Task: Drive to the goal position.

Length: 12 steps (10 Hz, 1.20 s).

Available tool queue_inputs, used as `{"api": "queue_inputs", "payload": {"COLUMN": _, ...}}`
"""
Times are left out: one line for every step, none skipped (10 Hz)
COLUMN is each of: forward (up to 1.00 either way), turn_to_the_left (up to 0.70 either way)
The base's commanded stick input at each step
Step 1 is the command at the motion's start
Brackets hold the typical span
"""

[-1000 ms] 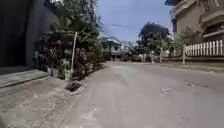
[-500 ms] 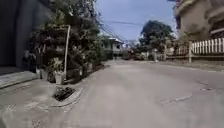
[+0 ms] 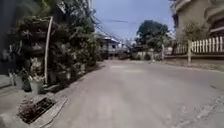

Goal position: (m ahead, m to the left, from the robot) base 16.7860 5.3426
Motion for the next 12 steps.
{"api": "queue_inputs", "payload": {"forward": 1.00, "turn_to_the_left": 0.00}}
{"api": "queue_inputs", "payload": {"forward": 1.00, "turn_to_the_left": 0.00}}
{"api": "queue_inputs", "payload": {"forward": 1.00, "turn_to_the_left": 0.00}}
{"api": "queue_inputs", "payload": {"forward": 1.00, "turn_to_the_left": -0.01}}
{"api": "queue_inputs", "payload": {"forward": 1.00, "turn_to_the_left": -0.10}}
{"api": "queue_inputs", "payload": {"forward": 1.00, "turn_to_the_left": -0.32}}
{"api": "queue_inputs", "payload": {"forward": 1.00, "turn_to_the_left": -0.40}}
{"api": "queue_inputs", "payload": {"forward": 1.00, "turn_to_the_left": -0.40}}
{"api": "queue_inputs", "payload": {"forward": 1.00, "turn_to_the_left": -0.31}}
{"api": "queue_inputs", "payload": {"forward": 1.00, "turn_to_the_left": -0.10}}
{"api": "queue_inputs", "payload": {"forward": 1.00, "turn_to_the_left": 0.00}}
{"api": "queue_inputs", "payload": {"forward": 1.00, "turn_to_the_left": 0.00}}
